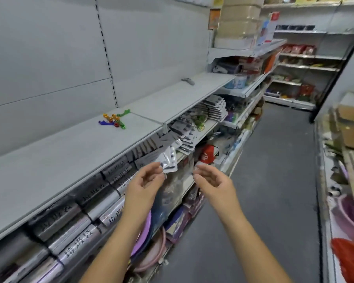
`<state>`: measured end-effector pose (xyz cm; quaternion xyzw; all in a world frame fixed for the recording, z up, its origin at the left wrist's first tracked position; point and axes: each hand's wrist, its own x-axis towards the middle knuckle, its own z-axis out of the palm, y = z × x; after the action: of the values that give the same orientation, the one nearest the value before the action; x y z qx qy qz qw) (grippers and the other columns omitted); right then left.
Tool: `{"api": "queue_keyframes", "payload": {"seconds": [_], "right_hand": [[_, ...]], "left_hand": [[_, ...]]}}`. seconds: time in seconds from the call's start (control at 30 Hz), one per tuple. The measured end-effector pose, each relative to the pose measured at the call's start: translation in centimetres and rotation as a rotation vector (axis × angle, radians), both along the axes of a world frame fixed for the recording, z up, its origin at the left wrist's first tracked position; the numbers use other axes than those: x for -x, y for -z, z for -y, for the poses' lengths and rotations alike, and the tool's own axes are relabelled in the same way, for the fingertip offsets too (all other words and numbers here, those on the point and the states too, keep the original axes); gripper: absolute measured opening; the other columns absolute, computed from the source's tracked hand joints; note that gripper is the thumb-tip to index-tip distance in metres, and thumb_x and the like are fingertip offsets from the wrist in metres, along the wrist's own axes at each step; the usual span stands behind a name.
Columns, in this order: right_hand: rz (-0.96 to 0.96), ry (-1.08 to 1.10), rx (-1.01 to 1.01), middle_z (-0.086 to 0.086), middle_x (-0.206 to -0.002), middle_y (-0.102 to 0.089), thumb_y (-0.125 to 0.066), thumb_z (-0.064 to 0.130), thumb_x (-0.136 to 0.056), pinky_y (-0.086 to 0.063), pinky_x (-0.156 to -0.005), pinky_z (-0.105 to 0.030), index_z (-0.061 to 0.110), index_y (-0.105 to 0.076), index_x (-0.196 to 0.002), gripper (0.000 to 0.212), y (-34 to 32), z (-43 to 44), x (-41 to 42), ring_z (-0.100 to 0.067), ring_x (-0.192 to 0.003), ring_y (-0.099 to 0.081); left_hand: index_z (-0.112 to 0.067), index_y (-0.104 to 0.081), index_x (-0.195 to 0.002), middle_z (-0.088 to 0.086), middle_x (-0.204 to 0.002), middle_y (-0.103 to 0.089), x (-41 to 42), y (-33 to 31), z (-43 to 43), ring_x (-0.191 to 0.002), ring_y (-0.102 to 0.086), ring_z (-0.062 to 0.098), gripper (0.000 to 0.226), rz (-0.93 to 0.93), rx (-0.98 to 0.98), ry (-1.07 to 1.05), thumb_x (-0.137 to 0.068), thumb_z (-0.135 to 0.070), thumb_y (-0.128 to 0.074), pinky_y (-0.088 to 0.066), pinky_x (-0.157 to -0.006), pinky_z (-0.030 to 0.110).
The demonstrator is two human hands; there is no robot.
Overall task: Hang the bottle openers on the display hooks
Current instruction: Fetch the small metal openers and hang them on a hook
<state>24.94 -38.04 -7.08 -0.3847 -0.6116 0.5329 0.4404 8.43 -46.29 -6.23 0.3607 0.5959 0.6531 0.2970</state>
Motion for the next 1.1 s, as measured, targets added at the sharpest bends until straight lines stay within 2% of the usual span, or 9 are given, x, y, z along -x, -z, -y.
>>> {"api": "queue_keyframes", "payload": {"seconds": [0.23,0.37,0.43,0.6,0.73,0.8,1.0,1.03,1.1], "right_hand": [[-0.006,-0.166,-0.002,0.007,-0.104,-0.074,-0.072,0.020,-0.090,-0.054,-0.084,-0.016,0.027,-0.069,-0.114,0.026,-3.0,-13.9,0.6,-0.004,-0.096,-0.068],[-0.017,-0.226,-0.001,0.007,-0.104,-0.075,-0.072,0.019,-0.090,-0.056,-0.088,-0.022,0.025,-0.070,-0.115,0.026,-3.0,-20.1,2.9,-0.005,-0.097,-0.069],[-0.020,-0.243,0.007,0.006,-0.105,-0.075,-0.072,0.017,-0.090,-0.056,-0.088,-0.023,0.023,-0.070,-0.116,0.026,-3.0,-23.5,4.2,-0.007,-0.098,-0.069],[-0.017,-0.264,-0.054,0.003,-0.105,-0.075,-0.069,0.013,-0.091,-0.054,-0.078,-0.014,0.019,-0.069,-0.116,0.026,-4.5,-33.0,7.8,-0.005,-0.094,-0.069],[0.000,-0.299,-0.062,0.001,-0.106,-0.074,-0.069,0.014,-0.092,-0.053,-0.073,-0.012,0.018,-0.070,-0.116,0.025,-6.2,-39.6,10.9,-0.007,-0.094,-0.069],[-0.003,-0.322,-0.065,0.002,-0.105,-0.074,-0.069,0.014,-0.092,-0.051,-0.069,-0.010,0.019,-0.070,-0.115,0.024,-7.0,-42.3,12.8,-0.006,-0.093,-0.069],[0.021,-0.571,-0.077,0.005,-0.105,-0.074,-0.071,0.015,-0.091,-0.051,-0.077,-0.008,0.020,-0.070,-0.115,0.025,-7.0,-45.8,20.4,0.000,-0.093,-0.068],[0.032,-0.636,-0.075,0.006,-0.105,-0.074,-0.071,0.015,-0.090,-0.051,-0.077,-0.009,0.021,-0.070,-0.115,0.026,-6.7,-45.7,21.8,0.000,-0.093,-0.068],[0.053,-0.761,-0.066,0.008,-0.105,-0.075,-0.072,0.017,-0.090,-0.051,-0.078,-0.009,0.023,-0.071,-0.114,0.025,-6.5,-45.1,24.2,0.001,-0.094,-0.068]], "left_hand": [[-0.024,-0.070,-0.115,-0.006,-0.105,-0.075,0.9,-3.3,-10.8,-0.097,-0.069,0.004,0.026,-0.044,0.014,-0.194,-0.091,-0.013,-0.068,-0.051,-0.074,0.008],[-0.025,-0.071,-0.113,-0.007,-0.104,-0.075,3.0,-4.1,-15.5,-0.097,-0.069,0.003,0.025,-0.066,0.024,-0.274,-0.091,-0.013,-0.068,-0.054,-0.082,0.014],[-0.026,-0.070,-0.114,-0.009,-0.104,-0.074,3.9,-4.3,-18.4,-0.095,-0.068,-0.001,0.025,-0.083,0.018,-0.304,-0.091,-0.015,-0.068,-0.054,-0.079,0.011],[-0.024,-0.070,-0.117,-0.007,-0.107,-0.074,7.7,-4.5,-26.2,-0.095,-0.068,-0.002,0.028,-0.115,-0.006,-0.336,-0.090,-0.014,-0.070,-0.050,-0.076,0.006],[-0.020,-0.070,-0.115,-0.005,-0.106,-0.074,11.1,-5.2,-30.8,-0.089,-0.068,-0.006,0.028,-0.092,-0.023,-0.441,-0.090,-0.009,-0.070,-0.049,-0.073,0.003],[-0.021,-0.070,-0.115,-0.006,-0.106,-0.074,12.6,-5.5,-32.4,-0.088,-0.067,-0.008,0.028,-0.096,-0.012,-0.482,-0.090,-0.010,-0.070,-0.048,-0.071,0.002],[-0.023,-0.069,-0.118,-0.010,-0.108,-0.072,15.7,-5.5,-33.1,-0.092,-0.065,-0.009,0.030,-0.146,0.115,-0.714,-0.090,-0.014,-0.070,-0.047,-0.074,0.003],[-0.023,-0.069,-0.117,-0.010,-0.108,-0.072,16.0,-5.4,-32.5,-0.092,-0.066,-0.009,0.030,-0.147,0.140,-0.771,-0.089,-0.013,-0.070,-0.047,-0.078,0.005],[-0.024,-0.070,-0.115,-0.010,-0.107,-0.072,16.3,-4.9,-30.5,-0.094,-0.067,-0.003,0.031,-0.152,0.200,-0.898,-0.086,-0.013,-0.073,-0.051,-0.089,0.019]]}}
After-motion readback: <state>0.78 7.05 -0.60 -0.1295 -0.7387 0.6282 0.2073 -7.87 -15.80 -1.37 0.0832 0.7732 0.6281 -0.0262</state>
